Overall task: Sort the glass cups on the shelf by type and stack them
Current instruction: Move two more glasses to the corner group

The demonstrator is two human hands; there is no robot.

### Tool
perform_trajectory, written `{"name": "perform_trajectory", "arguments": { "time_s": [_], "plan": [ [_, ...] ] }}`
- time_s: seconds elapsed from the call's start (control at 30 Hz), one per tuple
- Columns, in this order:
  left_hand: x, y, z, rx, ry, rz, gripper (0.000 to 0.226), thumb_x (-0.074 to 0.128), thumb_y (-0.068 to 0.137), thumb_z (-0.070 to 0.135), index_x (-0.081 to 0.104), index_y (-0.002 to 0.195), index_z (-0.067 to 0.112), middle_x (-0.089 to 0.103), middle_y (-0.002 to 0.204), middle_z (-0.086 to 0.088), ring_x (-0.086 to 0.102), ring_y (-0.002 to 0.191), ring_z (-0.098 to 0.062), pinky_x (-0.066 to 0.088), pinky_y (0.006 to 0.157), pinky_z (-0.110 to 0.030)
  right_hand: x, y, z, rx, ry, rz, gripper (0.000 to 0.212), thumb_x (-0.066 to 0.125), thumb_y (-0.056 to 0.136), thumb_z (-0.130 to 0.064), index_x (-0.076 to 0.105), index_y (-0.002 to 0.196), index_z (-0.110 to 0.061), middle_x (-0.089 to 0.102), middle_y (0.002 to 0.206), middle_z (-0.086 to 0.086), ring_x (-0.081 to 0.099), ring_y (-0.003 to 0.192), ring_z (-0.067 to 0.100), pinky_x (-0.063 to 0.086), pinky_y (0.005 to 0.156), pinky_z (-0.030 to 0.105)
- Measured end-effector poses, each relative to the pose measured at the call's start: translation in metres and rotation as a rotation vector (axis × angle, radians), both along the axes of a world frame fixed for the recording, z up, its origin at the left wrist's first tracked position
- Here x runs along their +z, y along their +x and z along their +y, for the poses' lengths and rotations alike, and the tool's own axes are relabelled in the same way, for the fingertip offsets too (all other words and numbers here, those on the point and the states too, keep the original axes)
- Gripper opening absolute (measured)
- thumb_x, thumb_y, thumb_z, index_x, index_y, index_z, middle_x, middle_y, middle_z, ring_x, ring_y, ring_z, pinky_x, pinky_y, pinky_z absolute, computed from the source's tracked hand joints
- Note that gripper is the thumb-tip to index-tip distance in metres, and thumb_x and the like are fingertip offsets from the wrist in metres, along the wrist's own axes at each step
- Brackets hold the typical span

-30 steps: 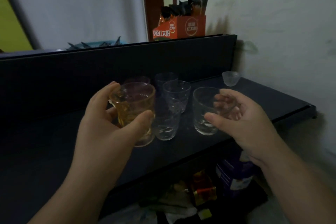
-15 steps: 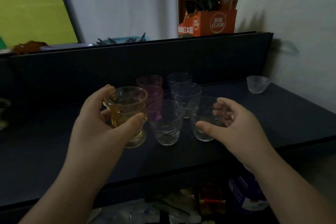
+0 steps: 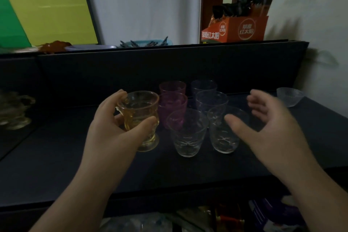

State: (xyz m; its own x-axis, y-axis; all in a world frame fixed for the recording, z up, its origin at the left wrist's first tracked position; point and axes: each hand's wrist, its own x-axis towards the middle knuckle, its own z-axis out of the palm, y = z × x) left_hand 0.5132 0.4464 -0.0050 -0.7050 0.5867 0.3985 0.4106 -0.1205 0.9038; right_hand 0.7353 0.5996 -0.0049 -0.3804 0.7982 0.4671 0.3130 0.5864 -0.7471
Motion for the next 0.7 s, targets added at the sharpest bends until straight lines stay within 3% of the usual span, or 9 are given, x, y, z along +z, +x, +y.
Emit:
{"name": "perform_trajectory", "arguments": {
  "time_s": [0.1, 0.2, 0.33, 0.53, 0.7],
  "plan": [
    [-0.001, -0.015, -0.005, 0.036, -0.022, 0.015, 0.068, 0.085, 0.073, 0.026, 0.045, 0.120, 0.054, 0.059, 0.135, 0.007, 0.067, 0.106, -0.005, 0.054, 0.062, -0.012, 0.017, -0.021, -0.002, 0.042, 0.134, 0.032, 0.079, 0.073, 0.074, -0.053, 0.048, 0.143, -0.025, 0.053, 0.129, -0.013, 0.054, 0.117, -0.001, 0.040, 0.094, 0.015],
    [0.001, -0.037, -0.011, 0.093, -0.066, 0.041, 0.067, 0.084, 0.072, 0.031, 0.043, 0.120, 0.055, 0.056, 0.137, 0.007, 0.065, 0.110, -0.008, 0.056, 0.074, -0.020, 0.033, -0.053, -0.012, 0.146, 0.162, 0.002, 0.073, 0.073, 0.074, -0.049, 0.053, 0.139, -0.025, 0.056, 0.125, -0.013, 0.055, 0.113, -0.003, 0.043, 0.093, 0.014],
    [0.008, -0.070, -0.020, 0.168, -0.130, 0.046, 0.074, 0.086, 0.072, 0.029, 0.044, 0.133, 0.038, 0.063, 0.124, 0.006, 0.067, 0.104, -0.010, 0.053, 0.078, -0.025, 0.046, -0.098, -0.027, 0.257, 0.183, -0.057, 0.068, 0.076, 0.076, -0.046, 0.054, 0.137, -0.028, 0.057, 0.120, -0.017, 0.056, 0.109, -0.007, 0.043, 0.085, 0.006],
    [0.022, -0.119, -0.030, 0.201, -0.224, 0.098, 0.063, 0.085, 0.074, 0.030, 0.042, 0.120, 0.039, 0.061, 0.116, 0.008, 0.065, 0.102, -0.011, 0.053, 0.078, -0.027, 0.056, -0.157, -0.052, 0.326, 0.231, -0.112, 0.067, 0.077, 0.082, -0.045, 0.051, 0.141, -0.029, 0.056, 0.126, -0.016, 0.055, 0.112, -0.001, 0.045, 0.091, 0.015],
    [0.024, -0.162, -0.017, 0.183, -0.290, 0.147, 0.057, 0.083, 0.077, 0.023, 0.045, 0.119, 0.026, 0.059, 0.107, 0.008, 0.063, 0.092, -0.006, 0.050, 0.070, -0.020, 0.056, -0.204, -0.072, 0.369, 0.232, -0.155, 0.062, 0.075, 0.083, -0.045, 0.052, 0.139, -0.032, 0.053, 0.124, -0.018, 0.052, 0.110, -0.002, 0.045, 0.087, 0.014]
  ]
}}
